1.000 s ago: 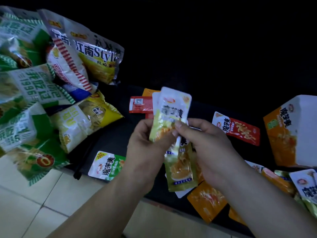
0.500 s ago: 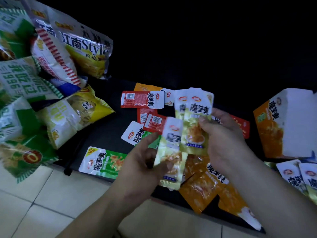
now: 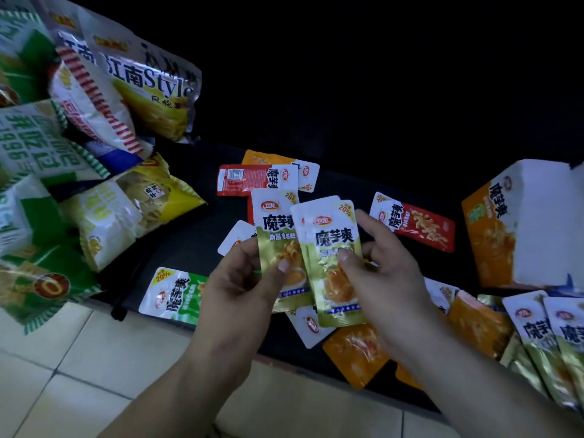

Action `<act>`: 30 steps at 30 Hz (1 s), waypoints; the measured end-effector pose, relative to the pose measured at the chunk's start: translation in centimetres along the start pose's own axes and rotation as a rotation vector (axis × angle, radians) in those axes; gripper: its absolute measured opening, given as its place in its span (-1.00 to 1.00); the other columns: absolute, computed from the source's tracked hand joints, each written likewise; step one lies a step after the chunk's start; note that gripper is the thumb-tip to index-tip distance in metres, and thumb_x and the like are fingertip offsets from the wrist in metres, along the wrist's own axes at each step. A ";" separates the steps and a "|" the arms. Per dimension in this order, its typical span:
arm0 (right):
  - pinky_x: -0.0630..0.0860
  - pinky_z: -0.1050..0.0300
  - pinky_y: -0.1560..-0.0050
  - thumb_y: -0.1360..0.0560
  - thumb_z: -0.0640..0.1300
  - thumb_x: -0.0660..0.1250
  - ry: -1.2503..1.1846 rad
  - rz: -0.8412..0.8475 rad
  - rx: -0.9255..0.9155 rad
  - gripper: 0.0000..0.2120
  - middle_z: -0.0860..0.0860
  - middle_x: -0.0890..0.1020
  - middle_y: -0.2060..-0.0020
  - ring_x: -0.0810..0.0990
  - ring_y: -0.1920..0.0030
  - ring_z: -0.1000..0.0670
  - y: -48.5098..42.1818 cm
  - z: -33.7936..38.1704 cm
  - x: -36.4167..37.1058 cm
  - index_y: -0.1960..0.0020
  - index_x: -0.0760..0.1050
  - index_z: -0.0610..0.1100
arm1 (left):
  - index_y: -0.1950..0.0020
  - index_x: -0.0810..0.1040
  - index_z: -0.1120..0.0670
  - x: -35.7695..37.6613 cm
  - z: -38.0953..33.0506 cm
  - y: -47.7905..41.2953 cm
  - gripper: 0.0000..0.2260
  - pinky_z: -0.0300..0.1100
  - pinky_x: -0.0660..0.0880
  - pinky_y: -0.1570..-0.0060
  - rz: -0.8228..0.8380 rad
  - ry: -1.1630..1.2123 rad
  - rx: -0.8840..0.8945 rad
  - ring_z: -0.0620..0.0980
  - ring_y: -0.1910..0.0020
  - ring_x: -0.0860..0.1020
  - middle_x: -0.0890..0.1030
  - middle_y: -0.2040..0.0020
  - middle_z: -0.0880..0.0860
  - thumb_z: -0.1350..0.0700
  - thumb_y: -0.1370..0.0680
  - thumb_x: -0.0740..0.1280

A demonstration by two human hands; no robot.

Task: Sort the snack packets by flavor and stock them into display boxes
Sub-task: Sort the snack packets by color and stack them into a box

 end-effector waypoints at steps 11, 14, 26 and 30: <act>0.56 0.40 0.29 -0.68 -0.03 0.26 0.005 0.050 0.042 -0.50 0.30 0.53 0.02 0.60 0.11 0.30 1.3 -0.9 -0.3 -0.49 0.25 0.41 | -0.40 0.44 -0.29 4.1 -0.1 2.3 -0.45 -0.37 0.46 0.34 0.096 -0.177 0.057 -0.25 0.33 0.55 0.63 0.22 -0.18 0.32 -0.62 0.34; 0.52 0.43 0.31 -0.67 0.04 0.26 0.004 0.053 0.056 -0.51 0.37 0.51 -0.10 0.60 0.14 0.37 3.0 -1.1 -1.0 -0.48 0.22 0.46 | -0.38 0.50 -0.29 4.3 0.2 3.1 -0.61 -0.34 0.59 0.08 0.094 -0.109 0.010 -0.36 0.05 0.64 0.69 0.04 -0.32 0.10 -0.63 0.32; 0.48 0.44 0.34 -0.64 -0.14 0.34 0.060 -0.013 0.364 -0.40 0.40 0.43 -0.02 0.59 0.11 0.25 11.1 -8.6 -8.3 -0.51 0.23 0.35 | -0.35 0.52 -0.37 9.2 8.0 9.8 -0.55 -0.08 0.55 0.47 0.355 -0.368 -0.227 0.11 0.46 0.55 0.57 0.28 0.19 0.13 -0.60 0.41; 0.45 0.52 0.37 -0.64 -0.23 0.32 0.056 -0.073 0.360 -0.44 0.38 0.47 0.02 0.54 0.19 0.47 11.3 -8.4 -11.7 -0.41 0.31 0.35 | -0.39 0.43 -0.45 12.5 8.1 10.7 -0.54 -0.08 0.58 0.37 0.473 -0.377 -0.228 0.06 0.41 0.56 0.60 0.25 0.12 0.04 -0.62 0.36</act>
Point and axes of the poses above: each hand's wrist, its own y-axis away from the middle knuckle, its own x-axis out of the palm, z = x × y, the point moved 9 cm from there along -y, towards the middle knuckle
